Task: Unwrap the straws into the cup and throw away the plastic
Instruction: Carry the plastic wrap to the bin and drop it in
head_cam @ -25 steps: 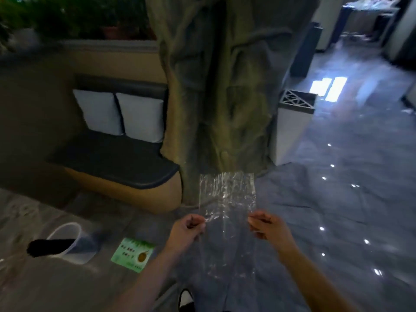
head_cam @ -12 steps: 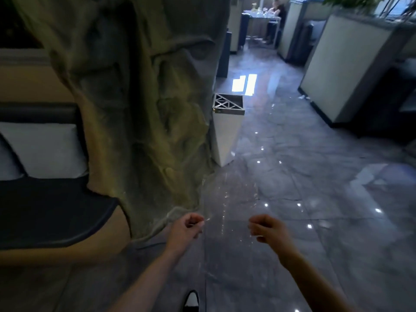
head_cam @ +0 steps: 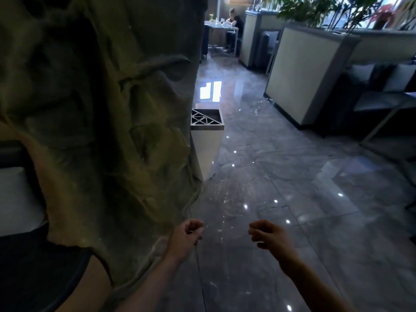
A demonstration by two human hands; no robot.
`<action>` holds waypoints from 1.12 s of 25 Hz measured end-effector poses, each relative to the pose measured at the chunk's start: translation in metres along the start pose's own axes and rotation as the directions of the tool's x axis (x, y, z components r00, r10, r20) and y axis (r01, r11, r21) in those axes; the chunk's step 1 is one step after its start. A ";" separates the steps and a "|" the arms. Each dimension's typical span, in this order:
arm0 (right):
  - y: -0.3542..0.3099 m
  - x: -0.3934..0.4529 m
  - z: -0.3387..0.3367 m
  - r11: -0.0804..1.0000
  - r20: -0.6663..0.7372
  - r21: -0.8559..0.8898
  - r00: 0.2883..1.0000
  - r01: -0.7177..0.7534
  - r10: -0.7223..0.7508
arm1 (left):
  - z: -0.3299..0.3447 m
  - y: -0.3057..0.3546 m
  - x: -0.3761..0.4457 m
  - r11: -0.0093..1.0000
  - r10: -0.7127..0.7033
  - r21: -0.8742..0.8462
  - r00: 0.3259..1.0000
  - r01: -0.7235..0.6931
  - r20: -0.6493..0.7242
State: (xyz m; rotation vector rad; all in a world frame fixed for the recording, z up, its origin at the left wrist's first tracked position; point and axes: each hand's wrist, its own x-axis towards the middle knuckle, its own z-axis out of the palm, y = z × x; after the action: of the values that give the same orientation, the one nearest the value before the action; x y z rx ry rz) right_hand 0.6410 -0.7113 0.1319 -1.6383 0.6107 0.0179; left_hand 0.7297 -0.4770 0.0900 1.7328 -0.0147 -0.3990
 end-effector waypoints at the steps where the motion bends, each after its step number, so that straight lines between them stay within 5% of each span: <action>1: -0.003 0.006 0.001 1.000 -0.015 0.004 1.000 -0.001 0.001 | -0.001 0.003 0.010 1.000 0.001 0.002 1.000 -0.001 0.006; 11: -0.019 0.079 -0.034 0.998 -0.116 0.062 0.993 0.026 -0.018 | 0.039 0.035 0.104 1.000 0.022 -0.008 0.998 -0.022 0.063; 28: -0.058 0.261 -0.204 0.992 -0.155 0.093 0.985 0.087 -0.072 | 0.207 0.130 0.251 0.992 0.036 0.114 0.996 -0.045 0.081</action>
State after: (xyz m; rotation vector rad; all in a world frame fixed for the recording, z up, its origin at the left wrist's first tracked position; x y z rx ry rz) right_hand 0.8200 -0.9961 0.1283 -1.5755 0.6511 -0.1937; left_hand 0.9363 -0.7579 0.1196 1.8269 -0.1326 -0.4436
